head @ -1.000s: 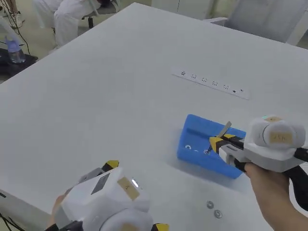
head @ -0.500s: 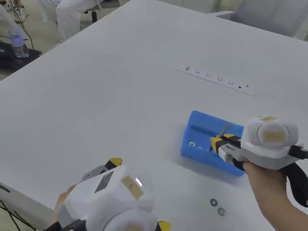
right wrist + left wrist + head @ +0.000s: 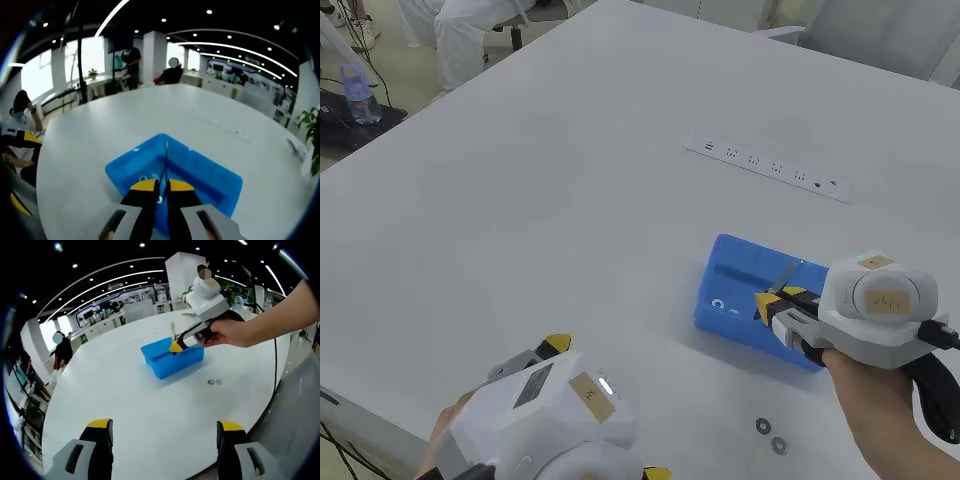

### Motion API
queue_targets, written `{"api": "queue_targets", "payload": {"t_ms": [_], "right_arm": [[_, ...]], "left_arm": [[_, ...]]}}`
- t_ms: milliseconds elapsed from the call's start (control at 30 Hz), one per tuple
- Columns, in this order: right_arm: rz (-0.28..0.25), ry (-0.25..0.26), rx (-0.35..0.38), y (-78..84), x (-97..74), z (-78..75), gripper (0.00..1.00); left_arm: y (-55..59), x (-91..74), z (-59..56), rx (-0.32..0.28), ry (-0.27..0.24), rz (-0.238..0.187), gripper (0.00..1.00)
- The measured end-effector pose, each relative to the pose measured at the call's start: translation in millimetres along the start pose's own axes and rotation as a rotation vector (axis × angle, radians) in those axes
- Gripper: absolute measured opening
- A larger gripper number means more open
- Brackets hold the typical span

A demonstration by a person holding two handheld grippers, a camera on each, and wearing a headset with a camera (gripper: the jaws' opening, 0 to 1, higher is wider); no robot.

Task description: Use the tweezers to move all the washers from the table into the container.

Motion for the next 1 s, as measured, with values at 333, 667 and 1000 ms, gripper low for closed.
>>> {"api": "queue_targets", "payload": {"t_ms": [333,667,1000], "right_arm": [[0.003,0.004,0.037,-9.7,-7.3,-2.0,0.04],[-0.098,0.019,0.059,-16.6,-57.6,7.5,0.04],[-0.146,0.023,0.111,5.8,-96.4,27.1,0.04]], "left_arm": [[-0.3,-0.8,0.7,-0.004,-0.007,-0.008,0.88],[-1.4,-2.2,0.2,0.0,-0.005,-0.025,0.88],[-3.3,-2.8,-6.5,0.047,0.013,-0.037,0.9]]}}
Point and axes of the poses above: the centre of the closed fingertips' face, and the gripper's own axes: x roughly forward along the fingers, z roughly to its left, y roughly out of its underside, the point moved 10 cm from there along -x, roughly backward along the fingers, and after that the axes turned 10 degrees about z, right-handed, at the moved point
